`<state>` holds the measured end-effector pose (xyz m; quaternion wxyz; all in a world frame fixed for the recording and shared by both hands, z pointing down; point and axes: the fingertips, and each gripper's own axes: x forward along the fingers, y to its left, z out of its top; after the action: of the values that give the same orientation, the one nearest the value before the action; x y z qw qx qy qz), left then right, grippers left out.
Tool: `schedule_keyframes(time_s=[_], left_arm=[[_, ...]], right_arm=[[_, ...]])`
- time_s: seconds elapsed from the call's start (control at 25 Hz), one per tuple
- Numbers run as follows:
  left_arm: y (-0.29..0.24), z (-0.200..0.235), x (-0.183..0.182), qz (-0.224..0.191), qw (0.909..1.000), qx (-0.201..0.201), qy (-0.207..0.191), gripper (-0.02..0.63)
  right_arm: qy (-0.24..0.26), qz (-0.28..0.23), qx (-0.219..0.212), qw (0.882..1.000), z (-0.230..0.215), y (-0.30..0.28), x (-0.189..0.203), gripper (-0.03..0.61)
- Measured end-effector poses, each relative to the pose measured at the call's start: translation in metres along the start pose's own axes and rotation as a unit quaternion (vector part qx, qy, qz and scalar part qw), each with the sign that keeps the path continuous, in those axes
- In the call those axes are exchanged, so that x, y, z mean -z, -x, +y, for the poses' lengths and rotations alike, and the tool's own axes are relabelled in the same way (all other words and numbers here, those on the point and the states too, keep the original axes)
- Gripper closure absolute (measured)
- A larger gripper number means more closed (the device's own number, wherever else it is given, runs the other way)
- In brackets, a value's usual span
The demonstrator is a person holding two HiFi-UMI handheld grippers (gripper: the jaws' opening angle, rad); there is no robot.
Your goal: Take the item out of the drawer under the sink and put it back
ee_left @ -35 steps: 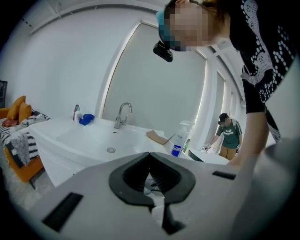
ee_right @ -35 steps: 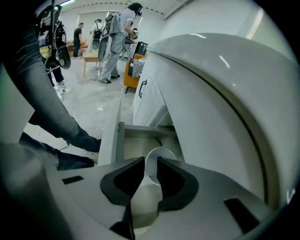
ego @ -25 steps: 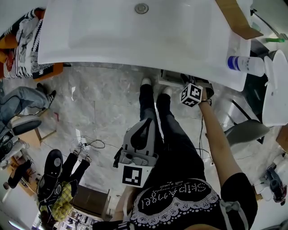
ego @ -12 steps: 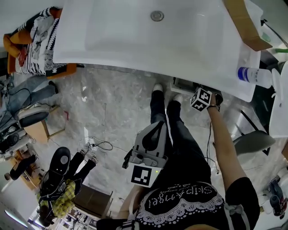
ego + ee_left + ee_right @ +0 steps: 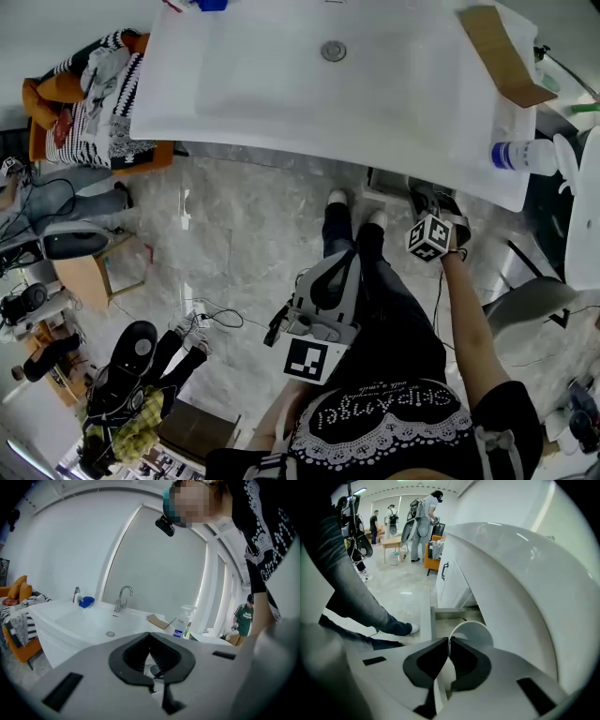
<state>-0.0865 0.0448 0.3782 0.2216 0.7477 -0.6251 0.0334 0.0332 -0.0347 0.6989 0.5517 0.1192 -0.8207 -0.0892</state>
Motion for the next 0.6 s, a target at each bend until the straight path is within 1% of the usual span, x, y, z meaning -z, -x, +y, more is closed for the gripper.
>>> schedule_keyframes(time_s=[0.16, 0.4, 0.52, 0.6], left_arm=[[0.004, 0.002, -0.009, -0.012, 0.9999, 0.005, -0.007, 0.611], [0.007, -0.004, -0.011, -0.022, 0.9994, 0.014, -0.023, 0.611], [0.004, -0.014, -0.010, -0.026, 0.9988, 0.028, -0.030, 0.611], [0.004, -0.021, -0.008, -0.024, 0.9983, 0.040, -0.034, 0.611]], right_arm=[[-0.023, -0.012, 0.015, 1.000, 0.004, 0.018, -0.007, 0.549], [-0.067, -0.033, 0.044, 0.996, 0.003, 0.059, -0.012, 0.549], [-0.096, -0.057, 0.061, 0.992, 0.000, 0.085, -0.012, 0.549], [-0.124, -0.088, 0.068, 0.986, -0.002, 0.106, -0.017, 0.549]])
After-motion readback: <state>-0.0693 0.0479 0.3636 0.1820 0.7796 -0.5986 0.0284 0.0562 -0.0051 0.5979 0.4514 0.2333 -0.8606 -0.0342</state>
